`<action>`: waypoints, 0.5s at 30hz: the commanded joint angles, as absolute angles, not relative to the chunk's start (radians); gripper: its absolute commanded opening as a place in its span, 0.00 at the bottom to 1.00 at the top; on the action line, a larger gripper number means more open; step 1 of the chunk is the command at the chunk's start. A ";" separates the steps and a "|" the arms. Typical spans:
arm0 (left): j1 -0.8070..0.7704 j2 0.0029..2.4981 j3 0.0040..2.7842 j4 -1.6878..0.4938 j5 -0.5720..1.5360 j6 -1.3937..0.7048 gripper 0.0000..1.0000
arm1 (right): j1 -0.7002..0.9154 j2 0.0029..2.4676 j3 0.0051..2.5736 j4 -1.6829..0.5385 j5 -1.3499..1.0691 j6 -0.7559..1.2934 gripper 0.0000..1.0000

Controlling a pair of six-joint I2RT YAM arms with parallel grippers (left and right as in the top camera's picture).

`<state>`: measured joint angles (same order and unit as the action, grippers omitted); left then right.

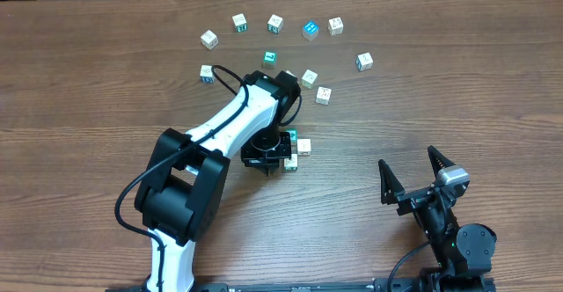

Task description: Form a circle

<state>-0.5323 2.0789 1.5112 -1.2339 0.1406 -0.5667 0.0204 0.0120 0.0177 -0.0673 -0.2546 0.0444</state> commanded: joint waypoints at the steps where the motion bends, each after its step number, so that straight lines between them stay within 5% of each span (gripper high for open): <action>1: -0.538 2.055 1.506 -1.214 0.146 -0.554 0.04 | 0.017 0.003 0.008 -0.062 -0.247 0.040 1.00; 15: -0.538 2.055 1.506 -1.166 0.123 -0.553 0.04 | 0.017 0.003 0.008 -0.062 -0.247 0.040 1.00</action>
<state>-0.5327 2.0789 1.5112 -1.1660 0.1383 -0.5667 0.0204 0.0120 0.0177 -0.0677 -0.2550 0.0444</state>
